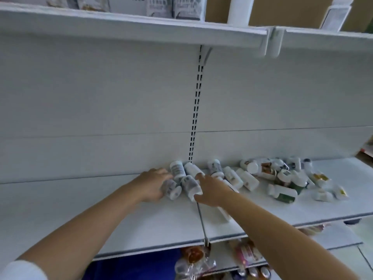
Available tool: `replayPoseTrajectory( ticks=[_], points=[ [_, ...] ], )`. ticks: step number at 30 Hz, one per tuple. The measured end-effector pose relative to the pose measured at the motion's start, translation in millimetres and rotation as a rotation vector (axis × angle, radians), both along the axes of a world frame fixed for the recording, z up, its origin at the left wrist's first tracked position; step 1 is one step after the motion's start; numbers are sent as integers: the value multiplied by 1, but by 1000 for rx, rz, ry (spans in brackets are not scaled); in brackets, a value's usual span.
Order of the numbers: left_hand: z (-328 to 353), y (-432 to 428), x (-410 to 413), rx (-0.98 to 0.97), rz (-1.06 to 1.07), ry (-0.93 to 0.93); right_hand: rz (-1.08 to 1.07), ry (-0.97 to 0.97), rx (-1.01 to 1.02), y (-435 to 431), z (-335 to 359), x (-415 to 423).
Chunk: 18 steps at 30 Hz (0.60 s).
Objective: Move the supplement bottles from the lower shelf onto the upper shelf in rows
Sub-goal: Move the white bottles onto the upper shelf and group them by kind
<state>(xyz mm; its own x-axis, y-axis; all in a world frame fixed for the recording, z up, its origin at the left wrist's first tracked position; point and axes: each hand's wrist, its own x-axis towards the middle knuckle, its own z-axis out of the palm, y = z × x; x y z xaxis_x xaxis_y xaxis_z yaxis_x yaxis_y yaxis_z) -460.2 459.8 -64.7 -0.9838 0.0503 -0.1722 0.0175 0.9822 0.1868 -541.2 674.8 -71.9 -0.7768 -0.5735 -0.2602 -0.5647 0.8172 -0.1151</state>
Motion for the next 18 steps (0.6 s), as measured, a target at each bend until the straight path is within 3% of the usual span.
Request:
replayPoseTrajectory(
  ticks=[7, 10, 12, 18],
  points=[
    [-49, 2, -30, -377, -97, 96, 98, -20, -52, -17, -42, -16],
    [-47, 1, -25, -303, -80, 169, 89, -9, -175, -13, -22, -9],
    [-29, 2, -13, -42, 108, 151, -22, -74, -383, -7, 4, -7],
    [55, 16, 49, 1322, 642, 76, -398, -439, -1106, 22, 87, 22]
  ],
)
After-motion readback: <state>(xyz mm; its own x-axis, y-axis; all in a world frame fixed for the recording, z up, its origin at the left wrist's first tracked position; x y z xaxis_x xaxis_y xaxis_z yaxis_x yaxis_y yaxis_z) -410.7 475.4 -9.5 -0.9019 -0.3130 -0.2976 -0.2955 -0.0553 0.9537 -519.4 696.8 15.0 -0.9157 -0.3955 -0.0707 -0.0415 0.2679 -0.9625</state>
